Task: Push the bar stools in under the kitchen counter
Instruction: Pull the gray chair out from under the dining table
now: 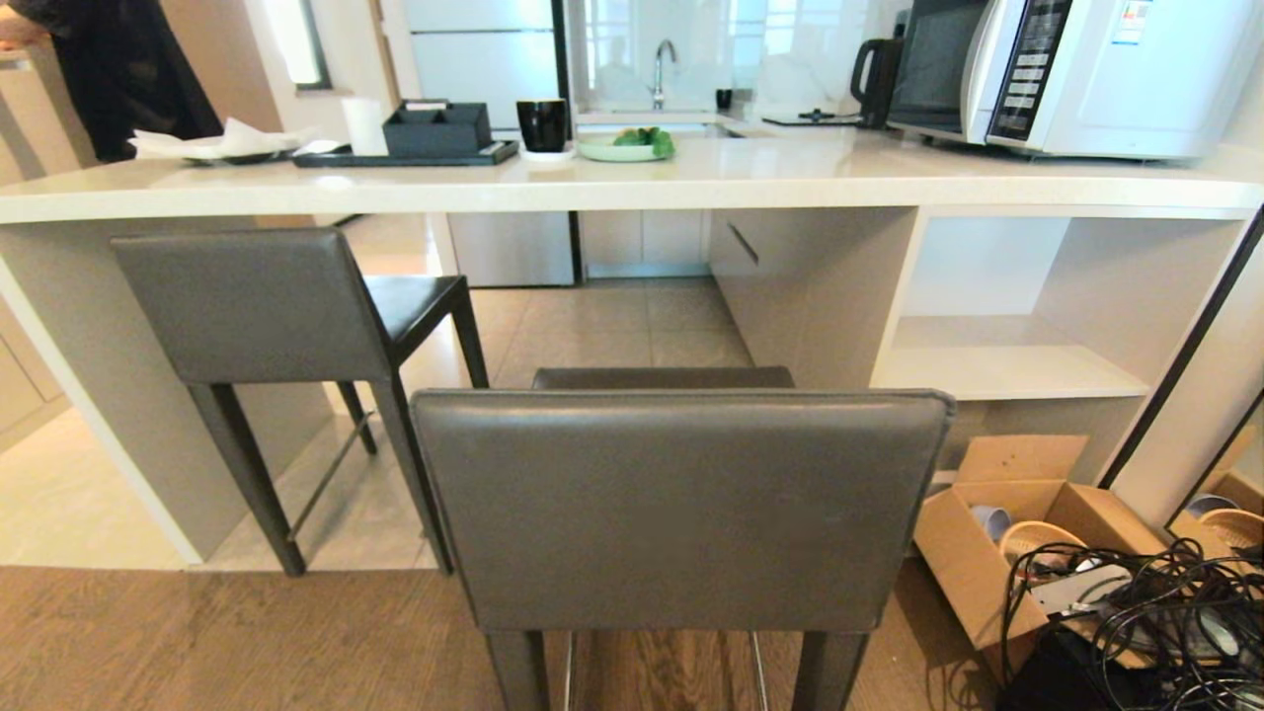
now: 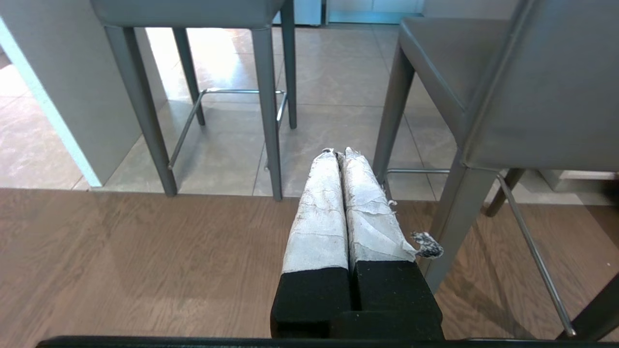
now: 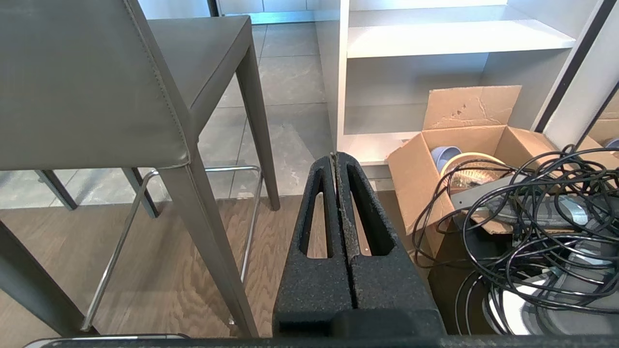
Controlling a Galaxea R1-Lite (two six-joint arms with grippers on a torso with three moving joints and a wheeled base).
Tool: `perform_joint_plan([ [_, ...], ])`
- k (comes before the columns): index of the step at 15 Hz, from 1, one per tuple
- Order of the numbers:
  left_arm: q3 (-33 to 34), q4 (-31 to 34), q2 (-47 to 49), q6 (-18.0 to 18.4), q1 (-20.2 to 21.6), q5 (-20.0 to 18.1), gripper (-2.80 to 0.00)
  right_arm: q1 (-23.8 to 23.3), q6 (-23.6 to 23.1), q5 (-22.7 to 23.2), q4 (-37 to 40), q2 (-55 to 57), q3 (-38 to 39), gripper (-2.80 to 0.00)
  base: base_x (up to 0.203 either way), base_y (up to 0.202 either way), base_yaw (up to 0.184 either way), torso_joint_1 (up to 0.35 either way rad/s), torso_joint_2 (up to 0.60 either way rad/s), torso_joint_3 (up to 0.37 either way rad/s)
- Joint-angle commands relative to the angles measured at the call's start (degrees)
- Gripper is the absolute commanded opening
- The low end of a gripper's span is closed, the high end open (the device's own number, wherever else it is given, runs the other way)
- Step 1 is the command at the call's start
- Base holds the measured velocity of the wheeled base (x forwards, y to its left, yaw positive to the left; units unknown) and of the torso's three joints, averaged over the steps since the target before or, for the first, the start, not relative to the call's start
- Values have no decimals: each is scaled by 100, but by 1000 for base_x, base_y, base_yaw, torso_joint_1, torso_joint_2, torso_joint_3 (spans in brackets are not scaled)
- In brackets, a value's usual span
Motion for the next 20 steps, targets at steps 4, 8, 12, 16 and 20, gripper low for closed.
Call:
perform_joint_plan([
  [4,4,-1,9,-4,-7,-4,-280,5,0,0,0,5,9,-280,0,0,0,0,0,0],
  [8,-4,-1,9,-4,-7,-2,-280,5,0,0,0,5,9,-280,1,52,-7,3,1,1],
  [12,-5,-1,9,-4,-7,-5,-280,4,0,0,0,5,9,-280,0,196,-1,2,1,1],
  [16,-5,-1,9,-4,-7,-9,-280,2,0,0,0,5,9,-280,0,195,-1,4,2,4],
  [20,-1,-1,9,-4,-7,-9,-280,-4,0,0,0,5,9,-280,0,197,-1,3,3,3],
])
